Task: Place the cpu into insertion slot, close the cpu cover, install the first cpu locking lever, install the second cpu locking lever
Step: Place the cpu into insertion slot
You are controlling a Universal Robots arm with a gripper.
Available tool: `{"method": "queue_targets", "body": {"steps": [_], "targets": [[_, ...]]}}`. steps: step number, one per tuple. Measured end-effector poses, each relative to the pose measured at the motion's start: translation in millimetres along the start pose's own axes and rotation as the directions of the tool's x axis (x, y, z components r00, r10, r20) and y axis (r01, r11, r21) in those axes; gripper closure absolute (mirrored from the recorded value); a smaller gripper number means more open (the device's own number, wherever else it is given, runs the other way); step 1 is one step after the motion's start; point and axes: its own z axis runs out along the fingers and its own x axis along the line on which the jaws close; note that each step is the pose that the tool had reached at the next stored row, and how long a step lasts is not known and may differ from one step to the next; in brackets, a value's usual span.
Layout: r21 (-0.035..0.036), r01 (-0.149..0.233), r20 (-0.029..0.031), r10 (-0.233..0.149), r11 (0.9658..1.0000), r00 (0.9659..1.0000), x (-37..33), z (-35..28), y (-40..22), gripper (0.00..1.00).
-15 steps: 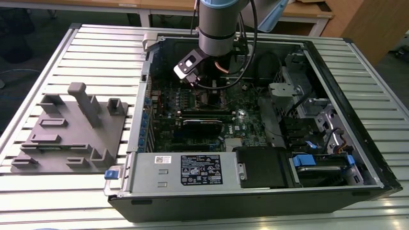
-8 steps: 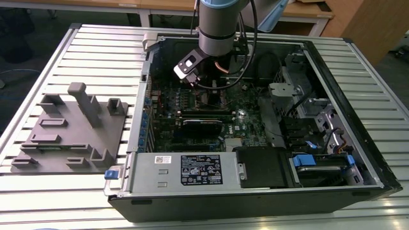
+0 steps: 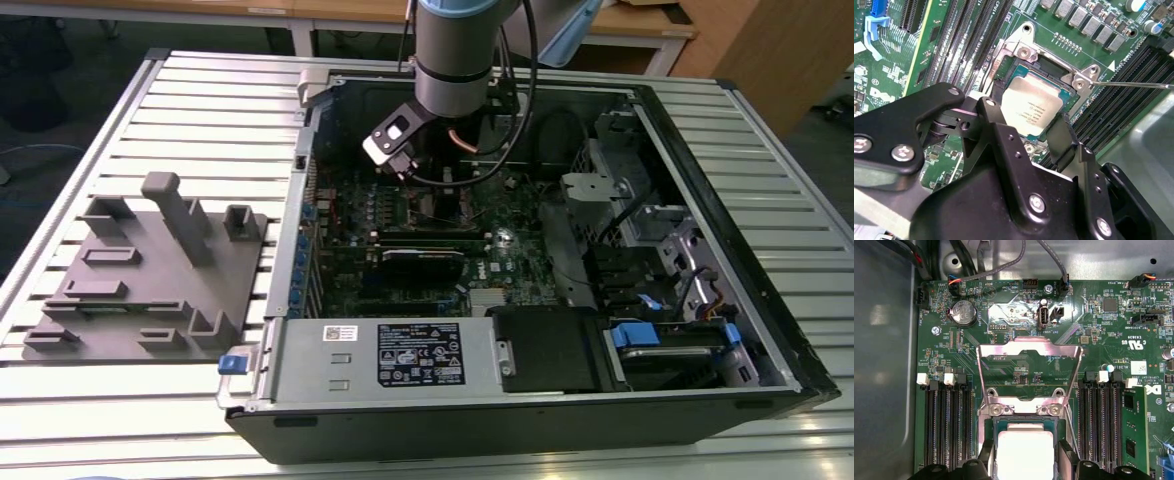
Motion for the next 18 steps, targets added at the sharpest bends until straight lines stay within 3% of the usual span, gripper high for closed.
{"method": "queue_targets", "body": {"steps": [14, 18], "targets": [[0.0, 0.0, 0.0, 0.0, 1.0, 1.0, 0.0, -2.2, 0.1, 0.39], [0.0, 0.0, 0.0, 0.0, 1.0, 1.0, 0.0, -2.3, 0.1, 0.47]]}}
